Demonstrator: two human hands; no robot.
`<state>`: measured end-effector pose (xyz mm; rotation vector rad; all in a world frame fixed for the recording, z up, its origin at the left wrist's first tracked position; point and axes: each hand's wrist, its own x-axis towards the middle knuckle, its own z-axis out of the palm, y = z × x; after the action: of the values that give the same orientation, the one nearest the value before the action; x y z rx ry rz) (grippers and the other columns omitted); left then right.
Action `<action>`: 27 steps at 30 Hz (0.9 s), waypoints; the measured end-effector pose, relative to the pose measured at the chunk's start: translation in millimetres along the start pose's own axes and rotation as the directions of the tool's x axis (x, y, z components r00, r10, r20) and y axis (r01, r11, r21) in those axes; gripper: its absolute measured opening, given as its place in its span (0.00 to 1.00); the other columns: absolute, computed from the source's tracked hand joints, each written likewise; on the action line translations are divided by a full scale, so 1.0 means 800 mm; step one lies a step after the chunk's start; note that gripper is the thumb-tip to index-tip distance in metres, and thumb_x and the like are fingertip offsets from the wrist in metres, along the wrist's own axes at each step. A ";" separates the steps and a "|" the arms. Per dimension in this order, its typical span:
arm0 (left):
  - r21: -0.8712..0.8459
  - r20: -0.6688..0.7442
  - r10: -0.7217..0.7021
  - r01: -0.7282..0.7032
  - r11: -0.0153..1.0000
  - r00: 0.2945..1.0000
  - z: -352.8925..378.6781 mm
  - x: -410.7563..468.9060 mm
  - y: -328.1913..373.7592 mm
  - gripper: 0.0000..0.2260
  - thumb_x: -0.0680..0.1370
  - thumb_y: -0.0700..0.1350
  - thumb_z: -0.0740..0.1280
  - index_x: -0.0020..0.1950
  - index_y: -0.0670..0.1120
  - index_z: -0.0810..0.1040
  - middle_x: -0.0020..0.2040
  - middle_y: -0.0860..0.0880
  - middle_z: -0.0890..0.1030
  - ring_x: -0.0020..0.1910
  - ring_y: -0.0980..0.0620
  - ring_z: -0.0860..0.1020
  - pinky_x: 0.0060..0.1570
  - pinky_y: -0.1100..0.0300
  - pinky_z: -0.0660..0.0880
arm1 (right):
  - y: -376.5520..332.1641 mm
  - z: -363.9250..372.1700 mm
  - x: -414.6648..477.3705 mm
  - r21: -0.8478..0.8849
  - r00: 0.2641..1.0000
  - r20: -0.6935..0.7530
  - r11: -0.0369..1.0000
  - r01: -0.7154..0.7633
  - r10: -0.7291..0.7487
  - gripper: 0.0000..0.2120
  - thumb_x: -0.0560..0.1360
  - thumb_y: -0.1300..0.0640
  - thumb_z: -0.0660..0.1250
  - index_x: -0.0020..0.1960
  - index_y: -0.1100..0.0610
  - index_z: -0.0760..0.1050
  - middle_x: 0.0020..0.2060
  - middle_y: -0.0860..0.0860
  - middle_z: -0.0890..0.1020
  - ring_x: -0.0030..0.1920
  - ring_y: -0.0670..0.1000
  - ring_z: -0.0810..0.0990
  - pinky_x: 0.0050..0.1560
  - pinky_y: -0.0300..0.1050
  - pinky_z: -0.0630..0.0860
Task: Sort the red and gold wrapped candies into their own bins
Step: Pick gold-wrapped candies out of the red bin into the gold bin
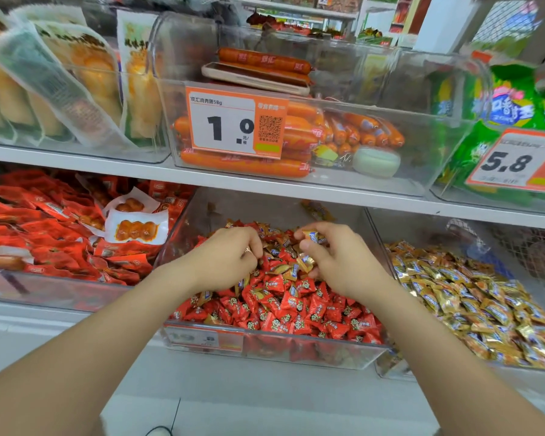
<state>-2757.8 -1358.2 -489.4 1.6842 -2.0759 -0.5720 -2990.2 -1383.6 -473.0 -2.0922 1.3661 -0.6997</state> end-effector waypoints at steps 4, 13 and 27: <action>-0.100 -0.029 -0.007 0.004 0.995 1.000 -0.010 -0.004 0.001 0.13 0.81 0.39 0.58 0.46 0.51 0.81 0.26 0.54 0.74 0.23 0.57 0.68 0.26 0.64 0.66 | 0.001 0.002 0.004 0.459 0.979 0.124 0.865 -0.200 0.160 0.09 0.85 0.60 0.66 0.59 0.54 0.84 0.41 0.52 0.83 0.37 0.51 0.81 0.39 0.42 0.76; -0.001 0.020 0.066 -0.066 0.998 0.998 -0.026 -0.021 0.001 0.06 0.85 0.49 0.63 0.51 0.53 0.80 0.31 0.49 0.82 0.28 0.56 0.77 0.33 0.61 0.74 | -0.024 0.008 0.007 0.518 0.884 0.301 0.717 -0.467 0.358 0.11 0.75 0.53 0.58 0.35 0.54 0.71 0.32 0.51 0.70 0.28 0.49 0.59 0.31 0.44 0.52; 0.167 0.490 -0.074 -0.010 0.986 0.869 -0.051 -0.051 -0.020 0.04 0.72 0.60 0.78 0.45 0.64 0.87 0.40 0.59 0.85 0.44 0.54 0.85 0.44 0.46 0.85 | -0.052 0.080 0.008 -0.266 0.930 0.340 0.934 0.236 -0.139 0.16 0.73 0.34 0.71 0.46 0.45 0.85 0.34 0.40 0.81 0.40 0.45 0.75 0.50 0.49 0.77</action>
<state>-2714.8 -1323.3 -466.0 1.8069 -2.5120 -0.9529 -2917.6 -1365.4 -489.9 -2.4757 1.1566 -0.2137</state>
